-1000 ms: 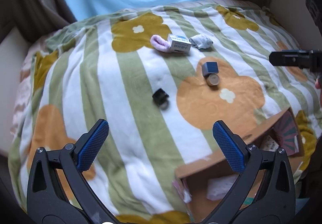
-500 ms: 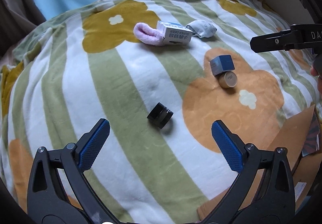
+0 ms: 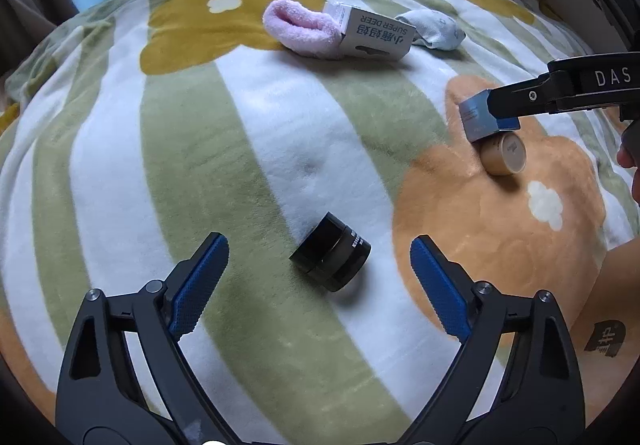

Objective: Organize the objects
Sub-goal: 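Grasp the black lens cap with the left tool while the right tool grasps the navy cube box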

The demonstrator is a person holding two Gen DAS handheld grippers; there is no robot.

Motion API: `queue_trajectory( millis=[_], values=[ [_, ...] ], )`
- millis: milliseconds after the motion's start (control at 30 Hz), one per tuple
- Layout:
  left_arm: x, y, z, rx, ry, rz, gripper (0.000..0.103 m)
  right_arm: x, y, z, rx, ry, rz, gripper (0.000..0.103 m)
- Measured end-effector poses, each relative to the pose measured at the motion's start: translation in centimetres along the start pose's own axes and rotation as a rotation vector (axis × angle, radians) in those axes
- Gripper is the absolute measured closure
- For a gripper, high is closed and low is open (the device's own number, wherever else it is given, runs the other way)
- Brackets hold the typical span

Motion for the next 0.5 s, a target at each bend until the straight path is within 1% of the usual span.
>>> queue_trajectory(
  millis=[33,100,367,433,467,500],
  values=[
    [0.3,0.0,0.1,0.003,0.002,0.001,0.013,0.2,0.1,0.1,0.002,-0.004,-0.003,0.002],
    [0.7,0.2,0.2,0.008,0.0,0.01,0.023,0.7,0.2,0.0,0.003,-0.009,-0.007,0.004],
    [1.3,0.1,0.3,0.031,-0.01,0.034,0.023,1.6,0.4,-0.3,-0.014,-0.045,-0.009,0.01],
    [1.4,0.1,0.3,0.039,-0.008,0.034,0.025,1.8,0.5,-0.3,-0.011,-0.046,-0.011,0.012],
    [1.5,0.0,0.3,0.043,-0.005,0.034,0.032,1.9,0.5,-0.3,-0.009,-0.045,-0.013,0.016],
    [1.6,0.1,0.4,0.047,-0.003,0.033,0.037,2.0,0.6,-0.3,-0.009,-0.046,-0.017,0.019]
  ],
)
Point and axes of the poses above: each gripper's, at about its wrist camera, not at the fingertips, and x roughly the way its jaws point, z to its right, y to its top, the point moved 8 cm from there along x, roughly the way its jaws point, and after that the axes turned 10 degrees about -z, right-handed, at the moved point
